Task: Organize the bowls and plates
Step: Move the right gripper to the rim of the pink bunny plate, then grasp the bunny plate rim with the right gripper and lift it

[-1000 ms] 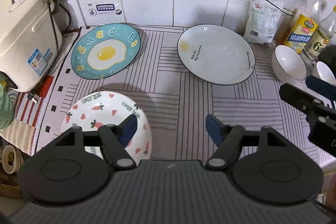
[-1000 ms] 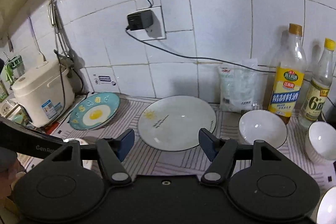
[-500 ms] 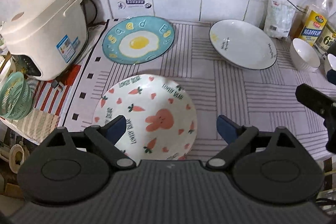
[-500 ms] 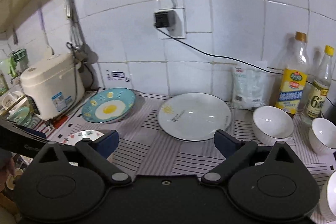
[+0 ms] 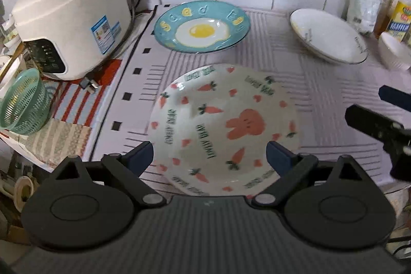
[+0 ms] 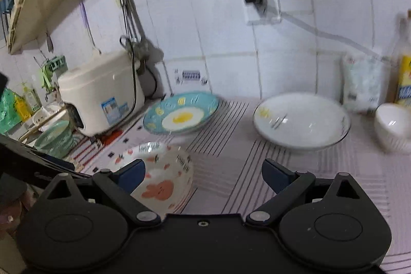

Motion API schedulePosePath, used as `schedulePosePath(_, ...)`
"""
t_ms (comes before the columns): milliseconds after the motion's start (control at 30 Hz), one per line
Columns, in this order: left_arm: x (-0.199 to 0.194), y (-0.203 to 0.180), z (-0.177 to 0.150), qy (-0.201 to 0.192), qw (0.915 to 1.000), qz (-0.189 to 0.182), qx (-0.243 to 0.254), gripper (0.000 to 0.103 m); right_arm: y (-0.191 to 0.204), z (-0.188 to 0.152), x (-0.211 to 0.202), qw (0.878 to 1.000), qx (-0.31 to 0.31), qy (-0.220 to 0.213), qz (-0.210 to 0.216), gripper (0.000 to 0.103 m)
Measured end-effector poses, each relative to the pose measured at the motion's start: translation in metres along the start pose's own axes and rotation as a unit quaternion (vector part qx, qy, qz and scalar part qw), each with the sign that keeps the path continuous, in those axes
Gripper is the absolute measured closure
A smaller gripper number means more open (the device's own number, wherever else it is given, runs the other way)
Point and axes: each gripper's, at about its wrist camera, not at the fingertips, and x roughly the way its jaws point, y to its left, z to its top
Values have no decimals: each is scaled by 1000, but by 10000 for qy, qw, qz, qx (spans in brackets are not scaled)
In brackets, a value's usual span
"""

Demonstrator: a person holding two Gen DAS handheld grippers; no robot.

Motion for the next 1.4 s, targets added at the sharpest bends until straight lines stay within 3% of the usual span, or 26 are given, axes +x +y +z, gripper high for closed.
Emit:
schedulePosePath(233, 31, 26, -5, 222, 9996, 8, -149, 8, 7, -15, 39, 9979, 304, 541, 157, 4)
schedulePosePath(533, 58, 47, 3, 484, 9982, -43, -343, 13, 1, -29, 84, 9844, 996, 1410, 326, 15)
schedulePosePath(633, 66, 51, 6, 610, 9972, -71, -415, 34, -3, -33, 91, 9801, 1280, 1471, 372, 17)
schedulePosePath(733, 76, 55, 6, 807, 9956, -130, -465, 54, -3, -34, 97, 9763, 1430, 1534, 529, 38)
schedulePosePath(767, 78, 56, 6, 839, 9952, -168, -471, 67, -3, -35, 99, 9758, 1422, 1567, 545, 50)
schedulePosePath(800, 80, 56, 5, 881, 9949, -184, -446, 71, -2, -35, 100, 9760, 1407, 1566, 558, 56)
schedulePosePath(867, 82, 56, 5, 897, 9952, -211, -344, 72, -2, -35, 102, 9743, 1435, 1604, 670, 83)
schedulePosePath(1000, 83, 57, 6, 950, 9947, -262, -307, 72, 4, -36, 102, 9788, 1078, 1613, 651, 85)
schedulePosePath(1167, 84, 58, 7, 939, 9947, -255, -329, 71, -4, -41, 109, 9731, 1507, 1565, 772, 84)
schedulePosePath(1400, 83, 58, 8, 993, 9941, -247, -359, 71, -4, -39, 112, 9726, 1456, 1598, 859, 84)
